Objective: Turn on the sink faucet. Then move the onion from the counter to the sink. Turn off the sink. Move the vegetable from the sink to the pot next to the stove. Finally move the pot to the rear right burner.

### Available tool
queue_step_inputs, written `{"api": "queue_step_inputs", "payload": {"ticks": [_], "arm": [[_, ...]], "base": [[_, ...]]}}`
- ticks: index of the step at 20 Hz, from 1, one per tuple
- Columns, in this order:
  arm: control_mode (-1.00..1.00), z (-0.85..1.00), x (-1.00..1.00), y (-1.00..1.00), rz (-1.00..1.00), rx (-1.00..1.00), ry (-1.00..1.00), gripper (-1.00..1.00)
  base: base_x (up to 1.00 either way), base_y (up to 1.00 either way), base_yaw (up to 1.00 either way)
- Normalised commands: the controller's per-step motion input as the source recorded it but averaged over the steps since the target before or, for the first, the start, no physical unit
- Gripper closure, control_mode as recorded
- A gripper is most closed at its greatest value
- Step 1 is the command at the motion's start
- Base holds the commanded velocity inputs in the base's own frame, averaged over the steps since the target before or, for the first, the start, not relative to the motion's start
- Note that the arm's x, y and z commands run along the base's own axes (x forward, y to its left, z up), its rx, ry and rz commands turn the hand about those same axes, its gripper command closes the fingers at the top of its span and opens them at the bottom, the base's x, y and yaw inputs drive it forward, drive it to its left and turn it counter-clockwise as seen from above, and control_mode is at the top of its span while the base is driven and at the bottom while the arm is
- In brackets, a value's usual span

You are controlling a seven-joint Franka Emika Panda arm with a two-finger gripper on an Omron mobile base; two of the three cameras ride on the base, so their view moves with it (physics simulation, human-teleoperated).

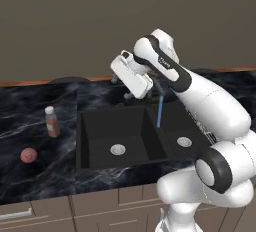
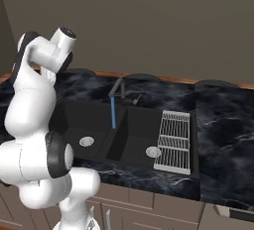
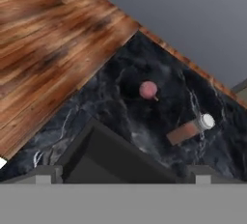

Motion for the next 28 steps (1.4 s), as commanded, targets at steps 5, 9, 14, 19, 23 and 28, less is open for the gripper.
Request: {"api": "queue_step_inputs", "payload": {"ticks": [5, 9, 14, 19, 23, 28], "arm": [[-1.0, -0.22, -0.02, 0.82, 0.47, -0.12, -0.09, -1.0], [-1.0, -0.44, -0.03, 0.79, 0.48, -0.09, -0.11, -1.0], [-1.0, -0.76, -0.15, 0.86, 0.47, -0.03, -0.1, -1.0], [-1.0, -0.81, -0.1, 0.92, 0.45, 0.0, -0.12, -1.0], [-1.0, -0.65, -0.09, 0.84, 0.37, 0.0, -0.08, -1.0], [-1.0, -0.4, -0.18, 0.54, 0.12, 0.0, -0.02, -1.0]], "base": [[0.0, 0.0, 0.0], [0.0, 0.0, 0.0], [0.0, 0.0, 0.0], [0.0, 0.0, 0.0], [0.0, 0.0, 0.0], [0.0, 0.0, 0.0]]}}
